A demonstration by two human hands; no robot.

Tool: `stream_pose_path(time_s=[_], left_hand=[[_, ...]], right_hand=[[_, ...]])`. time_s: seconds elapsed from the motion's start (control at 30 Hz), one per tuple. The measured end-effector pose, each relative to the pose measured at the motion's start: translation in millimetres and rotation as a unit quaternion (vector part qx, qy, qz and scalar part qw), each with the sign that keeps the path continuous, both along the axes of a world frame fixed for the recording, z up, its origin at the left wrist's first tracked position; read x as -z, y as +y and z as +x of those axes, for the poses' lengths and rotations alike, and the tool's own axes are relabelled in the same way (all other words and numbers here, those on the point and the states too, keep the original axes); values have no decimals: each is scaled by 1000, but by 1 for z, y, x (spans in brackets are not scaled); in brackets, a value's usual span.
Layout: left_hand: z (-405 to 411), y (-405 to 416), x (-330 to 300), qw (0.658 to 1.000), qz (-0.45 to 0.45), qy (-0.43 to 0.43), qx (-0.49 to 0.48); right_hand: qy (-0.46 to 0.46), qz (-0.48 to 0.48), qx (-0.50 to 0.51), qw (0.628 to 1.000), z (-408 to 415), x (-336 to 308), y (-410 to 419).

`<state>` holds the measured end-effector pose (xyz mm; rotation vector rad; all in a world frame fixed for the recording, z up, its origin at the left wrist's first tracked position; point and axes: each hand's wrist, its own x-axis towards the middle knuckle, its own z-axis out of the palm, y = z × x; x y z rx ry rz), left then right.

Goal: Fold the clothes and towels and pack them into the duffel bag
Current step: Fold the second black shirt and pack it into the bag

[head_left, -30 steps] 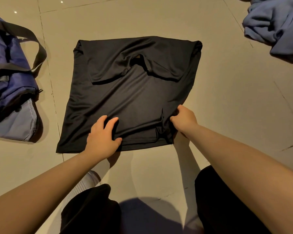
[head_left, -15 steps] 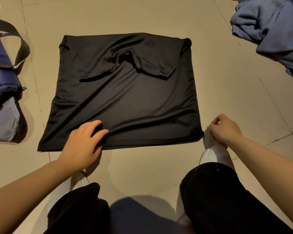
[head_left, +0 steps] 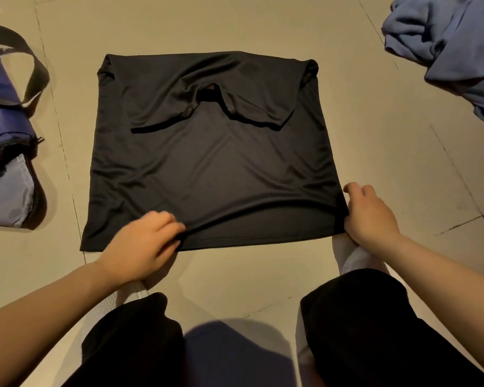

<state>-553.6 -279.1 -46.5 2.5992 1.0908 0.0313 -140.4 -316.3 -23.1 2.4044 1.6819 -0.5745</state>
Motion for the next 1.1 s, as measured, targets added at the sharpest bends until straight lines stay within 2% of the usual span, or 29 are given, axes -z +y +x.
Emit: stream_pose_path(time_s=[0.07, 0.1, 0.17, 0.2, 0.33, 0.47, 0.53, 0.6, 0.73, 0.83, 0.97, 1.03, 1.1], left_hand=[[-9, 13, -2, 989, 17, -30, -142], [-18, 18, -2, 974, 7, -37, -226], [-38, 19, -1, 932, -75, -15, -355], [-48, 13, 0, 922, -110, 11, -372], [-74, -13, 2, 930, -140, 60, -334], [-86, -8, 4, 951, -99, 108, -274], [-84, -5, 3, 967, -51, 120, -219], [-69, -6, -1, 987, -7, 92, -134], [-27, -16, -2, 998, 5, 53, 41], [-12, -23, 4, 998, -44, 43, 17], [-17, -25, 5, 997, -49, 45, 35], [-18, -25, 2, 997, -59, 41, 12], [-15, -21, -3, 994, -87, 19, -64]], right_hand=[[-3, 37, -154, 987, -10, 5, -1], [8, 41, -210, 977, -15, 9, -2], [16, 21, -249, 968, -20, 16, -5], [14, 12, -235, 972, -19, 18, -7], [-3, 14, -161, 987, 2, 15, -14], [-19, -36, -178, 983, 10, 7, -12], [-38, -30, -237, 970, 3, 2, -7], [-29, -15, -332, 943, -13, 0, -3], [35, -45, -411, 910, -51, 6, -7], [36, -78, -398, 913, -52, 9, -9], [51, -126, -360, 923, -46, 6, -10], [59, -100, -304, 946, -46, 3, -10], [59, -53, -226, 971, -42, 2, -7]])
